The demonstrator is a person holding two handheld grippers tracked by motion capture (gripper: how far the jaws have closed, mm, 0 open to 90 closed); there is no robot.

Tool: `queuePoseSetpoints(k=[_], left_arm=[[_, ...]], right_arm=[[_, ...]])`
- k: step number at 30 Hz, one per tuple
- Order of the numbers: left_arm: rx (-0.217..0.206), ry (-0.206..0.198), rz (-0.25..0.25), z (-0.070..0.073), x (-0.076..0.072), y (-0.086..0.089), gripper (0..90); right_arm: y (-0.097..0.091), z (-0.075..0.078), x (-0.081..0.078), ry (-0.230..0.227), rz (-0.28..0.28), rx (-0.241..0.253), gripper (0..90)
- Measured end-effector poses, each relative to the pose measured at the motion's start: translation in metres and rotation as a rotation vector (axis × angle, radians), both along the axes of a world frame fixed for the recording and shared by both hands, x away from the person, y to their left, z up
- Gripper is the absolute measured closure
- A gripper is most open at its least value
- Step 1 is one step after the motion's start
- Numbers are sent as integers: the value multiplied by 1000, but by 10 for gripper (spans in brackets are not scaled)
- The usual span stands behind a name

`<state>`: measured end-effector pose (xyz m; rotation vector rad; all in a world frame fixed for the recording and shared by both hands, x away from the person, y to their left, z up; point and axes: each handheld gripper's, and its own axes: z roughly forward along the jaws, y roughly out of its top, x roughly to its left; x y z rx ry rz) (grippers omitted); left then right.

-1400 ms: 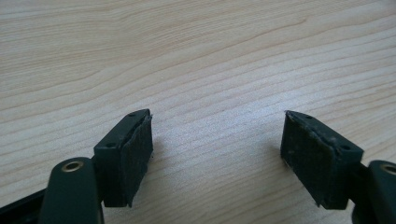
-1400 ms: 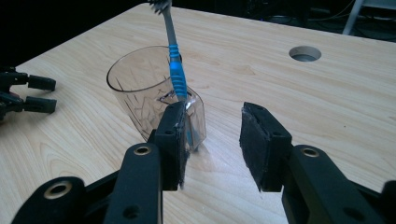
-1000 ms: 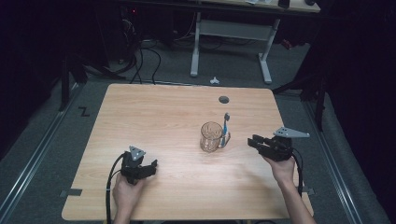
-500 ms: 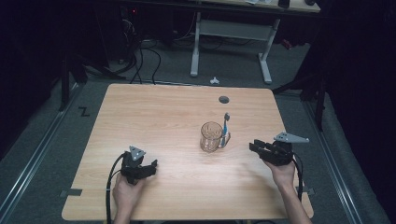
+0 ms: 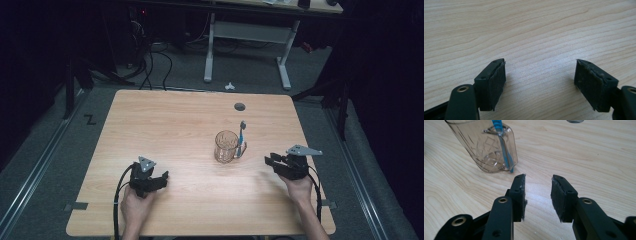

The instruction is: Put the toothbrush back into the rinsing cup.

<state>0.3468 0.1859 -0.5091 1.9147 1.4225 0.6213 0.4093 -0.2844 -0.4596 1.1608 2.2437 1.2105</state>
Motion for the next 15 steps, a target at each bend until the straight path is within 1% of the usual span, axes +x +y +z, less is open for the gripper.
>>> queuePoseSetpoints(k=[2,8,11,15], left_arm=[[0,0,0,0,0,0,257],[0,0,0,0,0,0,257],[0,0,0,0,0,0,257],[0,0,0,0,0,0,257]], right_arm=[[2,-3,1,4,-1,-14,642],[7,-10,7,10,-10,-27,642],[11,-14,9,11,-8,-50,643],[13,-18,10,17,-9,-51,639]])
